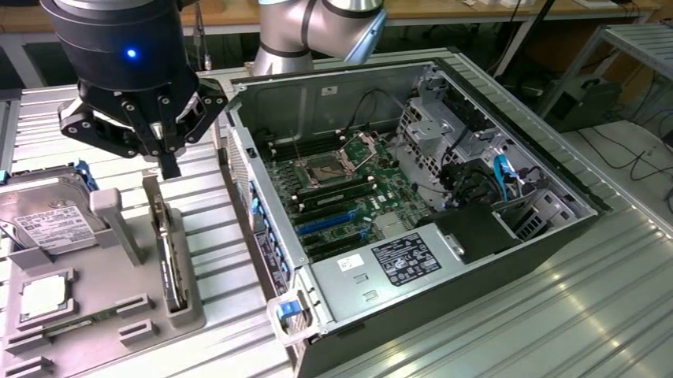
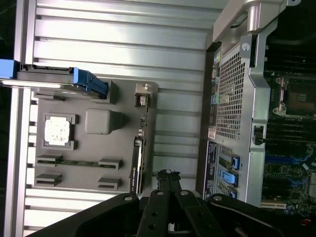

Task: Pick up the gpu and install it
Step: 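Reach for the gpu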

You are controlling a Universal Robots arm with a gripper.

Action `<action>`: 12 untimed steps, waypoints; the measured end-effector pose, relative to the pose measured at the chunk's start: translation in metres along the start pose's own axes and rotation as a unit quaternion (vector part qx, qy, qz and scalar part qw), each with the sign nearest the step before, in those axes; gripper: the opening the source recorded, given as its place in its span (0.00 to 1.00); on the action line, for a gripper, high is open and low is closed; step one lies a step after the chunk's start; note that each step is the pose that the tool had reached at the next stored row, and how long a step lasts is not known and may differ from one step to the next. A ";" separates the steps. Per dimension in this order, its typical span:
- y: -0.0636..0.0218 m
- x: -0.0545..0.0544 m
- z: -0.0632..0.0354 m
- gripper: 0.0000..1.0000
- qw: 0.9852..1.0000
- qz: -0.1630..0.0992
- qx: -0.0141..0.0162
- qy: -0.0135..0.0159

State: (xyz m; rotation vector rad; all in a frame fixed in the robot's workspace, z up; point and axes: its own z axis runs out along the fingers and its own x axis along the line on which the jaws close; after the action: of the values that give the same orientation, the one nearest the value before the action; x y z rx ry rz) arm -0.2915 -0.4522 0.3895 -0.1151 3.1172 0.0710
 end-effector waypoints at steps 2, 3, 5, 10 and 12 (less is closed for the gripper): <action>0.0002 0.002 0.0000 0.11 1.000 0.000 0.000 0.000; 0.0002 0.003 0.0000 0.11 1.000 0.000 0.000 0.000; 0.0004 0.006 0.0000 0.11 1.000 0.000 0.000 0.000; 0.0009 0.012 -0.0001 0.11 1.000 0.000 0.000 0.000; 0.0010 0.014 -0.0001 0.11 1.000 0.000 0.000 0.000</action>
State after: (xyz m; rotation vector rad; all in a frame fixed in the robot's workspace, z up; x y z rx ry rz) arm -0.3051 -0.4522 0.3893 -0.1151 3.1172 0.0710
